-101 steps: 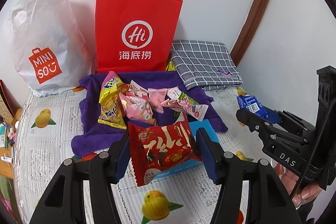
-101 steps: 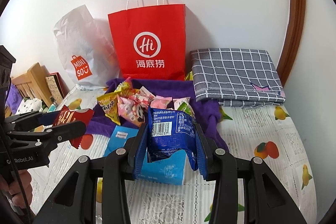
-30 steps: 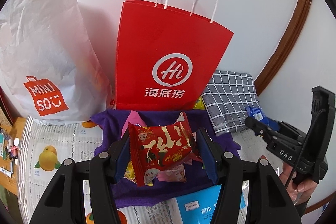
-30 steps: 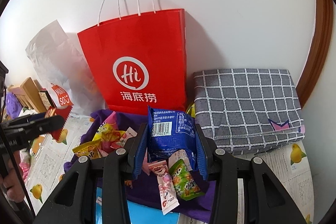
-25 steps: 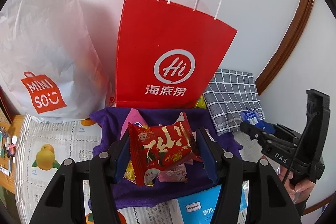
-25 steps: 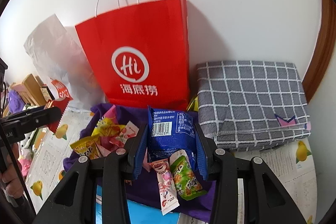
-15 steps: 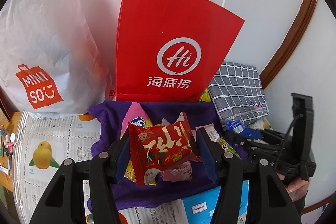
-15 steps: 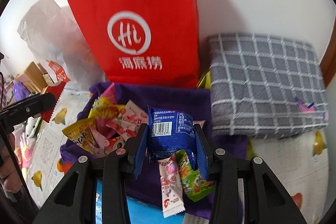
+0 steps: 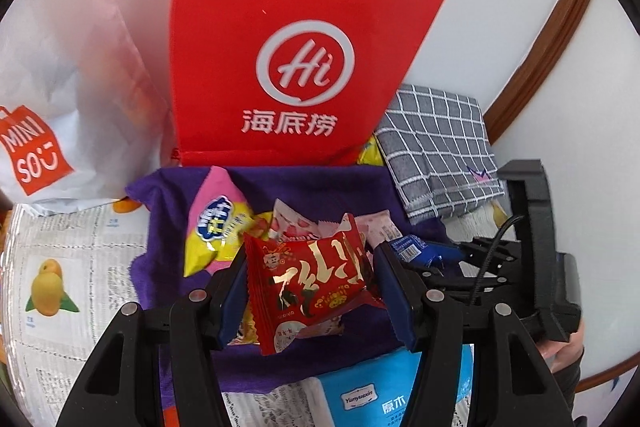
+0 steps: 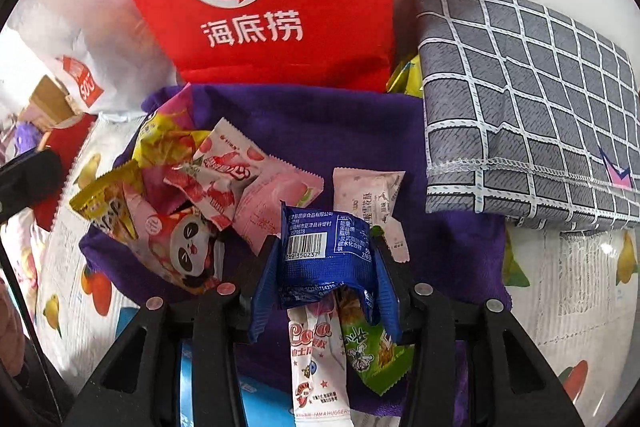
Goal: Organize snacks
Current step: 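Open the right tool to drop the blue packet while the left tool releases the red packet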
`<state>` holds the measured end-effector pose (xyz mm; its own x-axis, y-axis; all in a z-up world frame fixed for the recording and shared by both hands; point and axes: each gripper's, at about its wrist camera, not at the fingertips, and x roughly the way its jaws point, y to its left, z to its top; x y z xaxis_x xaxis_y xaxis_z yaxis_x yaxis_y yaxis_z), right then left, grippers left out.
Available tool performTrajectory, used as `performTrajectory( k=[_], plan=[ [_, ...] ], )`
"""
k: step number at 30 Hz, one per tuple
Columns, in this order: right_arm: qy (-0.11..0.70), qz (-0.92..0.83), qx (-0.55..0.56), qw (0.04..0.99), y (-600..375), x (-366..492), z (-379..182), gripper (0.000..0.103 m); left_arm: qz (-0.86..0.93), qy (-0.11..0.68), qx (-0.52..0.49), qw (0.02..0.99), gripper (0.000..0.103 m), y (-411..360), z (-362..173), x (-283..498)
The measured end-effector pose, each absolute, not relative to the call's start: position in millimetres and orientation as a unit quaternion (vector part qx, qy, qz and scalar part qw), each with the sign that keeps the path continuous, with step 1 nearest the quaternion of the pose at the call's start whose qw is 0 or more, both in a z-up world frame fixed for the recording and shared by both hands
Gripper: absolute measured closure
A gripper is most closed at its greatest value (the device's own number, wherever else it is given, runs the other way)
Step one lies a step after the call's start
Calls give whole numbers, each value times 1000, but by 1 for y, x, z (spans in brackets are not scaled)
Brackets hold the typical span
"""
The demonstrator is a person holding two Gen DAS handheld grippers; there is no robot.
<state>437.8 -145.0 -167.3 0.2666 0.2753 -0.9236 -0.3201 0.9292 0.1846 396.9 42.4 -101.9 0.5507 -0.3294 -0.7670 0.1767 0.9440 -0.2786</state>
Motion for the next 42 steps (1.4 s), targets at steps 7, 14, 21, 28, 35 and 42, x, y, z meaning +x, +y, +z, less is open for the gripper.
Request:
performTrajectory(
  k=[7, 14, 21, 28, 35, 42],
  plan=[
    [551, 200, -14, 810, -155, 429, -142, 52, -150, 457, -91, 872, 46, 38, -112, 401],
    [537, 206, -14, 818, -158, 430, -127, 51, -150, 467, -94, 867, 46, 35, -124, 406],
    [534, 203, -27, 820, -153, 429, -126, 51, -143, 484, -85, 859, 45, 31, -136, 410],
    [544, 196, -26, 816, -159, 434, -136, 51, -136, 496, -83, 854, 44, 33, -144, 414],
    [573, 210, -2, 793, -158, 441, -157, 45, -129, 503, -87, 850, 44, 36, -147, 417],
    [552, 217, -5, 805, -159, 434, -142, 42, -127, 506, -83, 849, 44, 33, -148, 417]
  ],
)
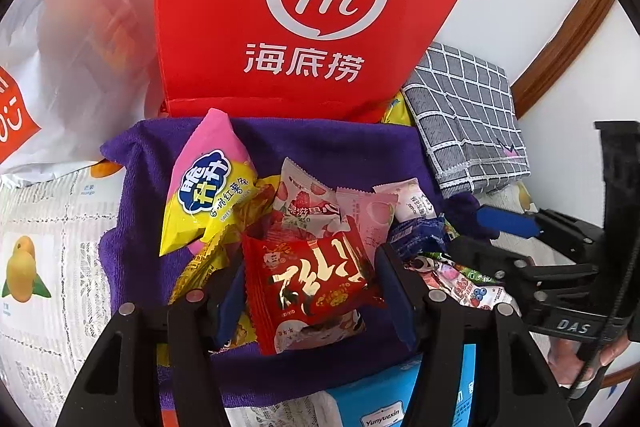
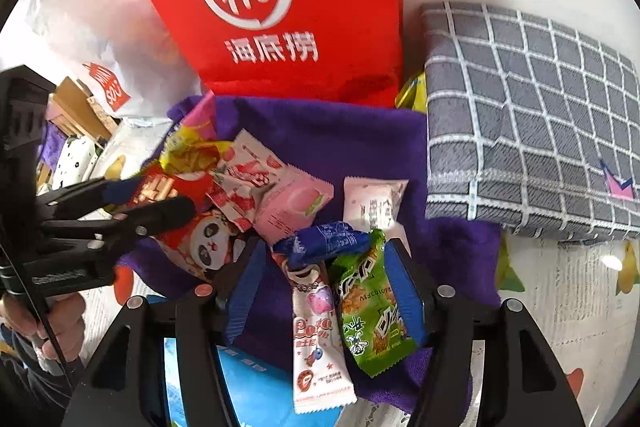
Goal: Organize snacks
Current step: 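Open the right tool to drop the blue packet while the left tool releases the red packet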
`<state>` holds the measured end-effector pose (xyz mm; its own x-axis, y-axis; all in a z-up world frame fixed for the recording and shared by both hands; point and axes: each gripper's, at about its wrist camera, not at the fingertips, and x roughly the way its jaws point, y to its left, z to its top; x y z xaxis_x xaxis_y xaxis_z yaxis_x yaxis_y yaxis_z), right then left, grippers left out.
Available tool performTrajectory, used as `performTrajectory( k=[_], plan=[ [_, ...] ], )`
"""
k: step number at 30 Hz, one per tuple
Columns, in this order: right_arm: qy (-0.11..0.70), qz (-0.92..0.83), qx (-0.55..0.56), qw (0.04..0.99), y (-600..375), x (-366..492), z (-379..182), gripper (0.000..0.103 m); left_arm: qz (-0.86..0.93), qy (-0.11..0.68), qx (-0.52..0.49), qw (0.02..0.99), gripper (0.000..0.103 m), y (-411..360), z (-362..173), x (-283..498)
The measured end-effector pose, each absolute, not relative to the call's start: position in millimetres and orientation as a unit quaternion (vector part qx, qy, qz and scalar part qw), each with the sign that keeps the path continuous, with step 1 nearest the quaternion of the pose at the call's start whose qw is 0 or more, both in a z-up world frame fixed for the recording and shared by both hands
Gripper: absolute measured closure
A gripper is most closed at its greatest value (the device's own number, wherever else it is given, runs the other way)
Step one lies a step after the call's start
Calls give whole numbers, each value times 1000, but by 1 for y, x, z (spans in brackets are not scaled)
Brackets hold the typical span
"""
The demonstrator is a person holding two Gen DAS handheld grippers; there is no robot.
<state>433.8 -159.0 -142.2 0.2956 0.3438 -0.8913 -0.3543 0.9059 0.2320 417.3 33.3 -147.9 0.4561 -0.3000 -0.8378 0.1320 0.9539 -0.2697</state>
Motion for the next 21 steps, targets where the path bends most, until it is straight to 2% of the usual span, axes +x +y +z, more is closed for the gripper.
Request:
performTrajectory(
  k=[5, 7, 14, 21],
  plan=[
    [542, 207, -23, 814, -156, 430, -135, 42, -125, 512, -80, 846, 40, 33, -149, 418],
    [543, 209, -29, 813, -153, 429, -137, 42, -127, 512, -82, 846, 34, 33, -148, 418],
    [557, 204, -27, 805, -149, 432, -150, 42, -128, 502, -74, 852, 24, 32, -137, 413],
    [553, 203, -28, 808, -147, 430, -150, 52, -117, 506, -60, 852, 22, 32, -133, 411]
  ],
)
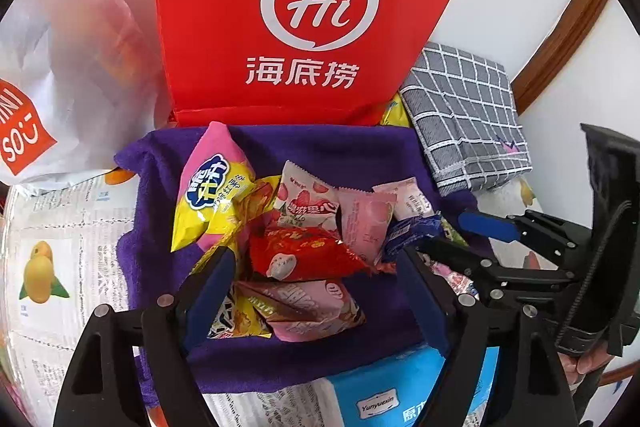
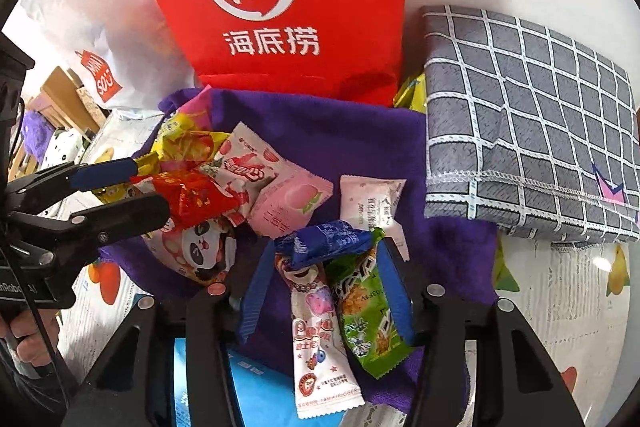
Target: Organize snacks
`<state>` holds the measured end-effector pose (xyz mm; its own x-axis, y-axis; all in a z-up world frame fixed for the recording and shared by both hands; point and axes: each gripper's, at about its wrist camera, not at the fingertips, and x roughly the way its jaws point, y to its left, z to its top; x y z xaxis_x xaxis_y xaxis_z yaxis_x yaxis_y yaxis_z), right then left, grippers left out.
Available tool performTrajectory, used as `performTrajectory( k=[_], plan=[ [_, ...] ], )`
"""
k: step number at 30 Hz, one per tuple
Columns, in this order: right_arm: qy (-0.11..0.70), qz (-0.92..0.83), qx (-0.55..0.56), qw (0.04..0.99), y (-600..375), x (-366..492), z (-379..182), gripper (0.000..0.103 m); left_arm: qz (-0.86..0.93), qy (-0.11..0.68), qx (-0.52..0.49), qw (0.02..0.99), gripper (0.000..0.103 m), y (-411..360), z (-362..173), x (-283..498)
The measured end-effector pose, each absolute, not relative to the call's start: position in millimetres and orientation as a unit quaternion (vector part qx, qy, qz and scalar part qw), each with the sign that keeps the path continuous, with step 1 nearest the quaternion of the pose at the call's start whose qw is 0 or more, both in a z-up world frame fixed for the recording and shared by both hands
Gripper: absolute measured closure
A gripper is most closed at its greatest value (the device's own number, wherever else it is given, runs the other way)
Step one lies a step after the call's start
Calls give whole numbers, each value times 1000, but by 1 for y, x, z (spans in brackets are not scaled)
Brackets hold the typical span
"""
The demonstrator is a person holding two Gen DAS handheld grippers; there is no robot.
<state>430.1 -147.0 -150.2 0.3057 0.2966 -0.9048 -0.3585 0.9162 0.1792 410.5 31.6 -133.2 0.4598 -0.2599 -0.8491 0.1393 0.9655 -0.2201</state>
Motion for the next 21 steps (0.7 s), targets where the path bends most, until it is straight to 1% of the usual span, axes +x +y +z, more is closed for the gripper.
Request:
performTrajectory(
  k=[2, 4, 5, 7, 14, 19, 20, 21],
  plan=[
    [550, 203, -27, 810, -146, 429, -149, 55, -112, 511, -56, 851, 22, 32, -133, 410],
    [550, 199, -22, 811, -146, 429, -148, 60, -111, 514, -55, 849, 22, 33, -132, 409],
    [549, 196, -17, 812, -147, 429, -148, 64, -112, 513, -56, 849, 22, 33, -130, 408],
    [545, 192, -9, 816, -147, 428, -145, 66, -115, 508, -51, 852, 22, 34, -124, 405],
    [523, 181, 7, 833, -147, 414, -122, 66, -116, 492, -51, 861, 22, 37, -101, 391],
    [493, 169, 2, 854, -151, 388, -83, 66, -124, 464, -45, 876, 22, 32, -74, 362],
    [485, 162, 0, 859, -152, 381, -73, 64, -125, 461, -44, 877, 22, 32, -69, 355],
    [480, 156, -1, 863, -153, 376, -67, 60, -126, 459, -43, 879, 22, 32, -65, 349]
  ],
)
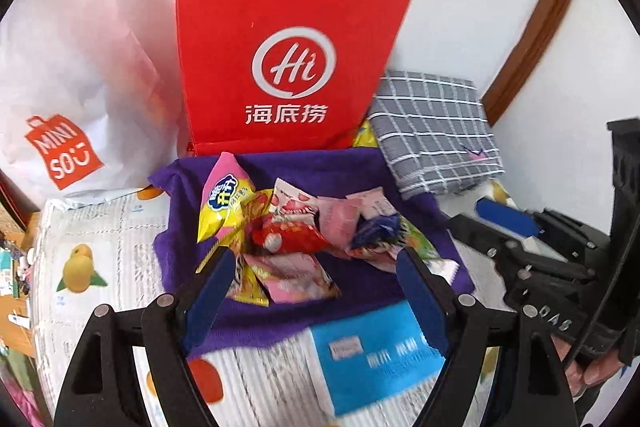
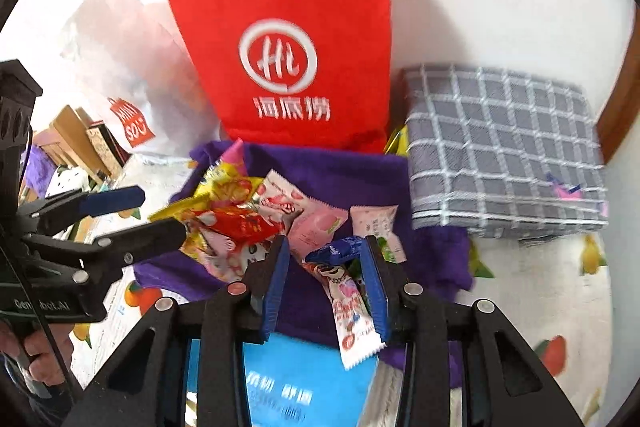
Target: Organize snacks
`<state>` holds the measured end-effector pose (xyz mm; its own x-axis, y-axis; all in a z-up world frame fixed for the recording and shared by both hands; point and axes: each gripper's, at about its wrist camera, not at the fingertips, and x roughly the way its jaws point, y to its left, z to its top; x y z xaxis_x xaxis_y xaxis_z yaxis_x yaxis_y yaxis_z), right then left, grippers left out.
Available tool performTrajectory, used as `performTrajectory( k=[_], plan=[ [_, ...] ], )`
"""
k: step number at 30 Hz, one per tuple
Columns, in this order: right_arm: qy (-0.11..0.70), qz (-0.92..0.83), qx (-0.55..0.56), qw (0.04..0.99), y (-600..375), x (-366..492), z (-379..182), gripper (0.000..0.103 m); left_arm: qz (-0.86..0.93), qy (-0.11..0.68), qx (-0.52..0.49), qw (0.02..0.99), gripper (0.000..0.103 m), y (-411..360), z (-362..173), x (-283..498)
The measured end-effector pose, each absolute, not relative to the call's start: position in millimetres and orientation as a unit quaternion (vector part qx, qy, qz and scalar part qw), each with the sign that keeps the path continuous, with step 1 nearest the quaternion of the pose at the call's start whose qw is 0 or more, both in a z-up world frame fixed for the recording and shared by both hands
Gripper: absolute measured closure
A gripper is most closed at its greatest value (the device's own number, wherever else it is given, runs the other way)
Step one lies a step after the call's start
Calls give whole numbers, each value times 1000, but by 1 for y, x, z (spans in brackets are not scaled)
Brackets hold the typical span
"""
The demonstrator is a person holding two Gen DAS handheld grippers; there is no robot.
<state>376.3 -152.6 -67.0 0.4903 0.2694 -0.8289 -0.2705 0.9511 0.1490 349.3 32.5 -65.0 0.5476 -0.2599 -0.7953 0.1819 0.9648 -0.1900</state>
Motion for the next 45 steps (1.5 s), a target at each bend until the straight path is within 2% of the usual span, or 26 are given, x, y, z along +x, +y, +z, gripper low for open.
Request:
performTrajectory(
  k=[8, 10, 12, 13, 15, 27, 30, 45],
  plan=[
    [438, 134, 6, 889, -162, 301, -5, 50, -122, 429, -47, 894, 21, 39, -27, 281],
    [439, 129, 7, 889, -163, 282, 8, 50, -119, 421, -48, 898, 16, 39, -20, 264],
    [437, 124, 11, 891, -163, 264, 20, 49, -117, 411, -49, 903, 16, 39, -12, 243],
    [435, 121, 7, 892, -162, 257, 24, 47, -115, 407, -48, 905, 15, 39, -10, 235],
    [425, 107, -10, 899, -158, 236, 35, 26, -111, 398, -43, 910, 13, 39, -5, 216],
    [381, 77, -17, 921, -170, 128, 67, 5, -86, 342, -28, 935, 3, 38, 20, 124],
    [377, 65, -20, 924, -174, 110, 69, 3, -79, 327, -16, 941, 3, 33, 24, 106],
    [362, 40, 2, 931, -192, 72, 73, 2, -67, 309, -8, 949, 3, 21, 33, 72]
  ],
)
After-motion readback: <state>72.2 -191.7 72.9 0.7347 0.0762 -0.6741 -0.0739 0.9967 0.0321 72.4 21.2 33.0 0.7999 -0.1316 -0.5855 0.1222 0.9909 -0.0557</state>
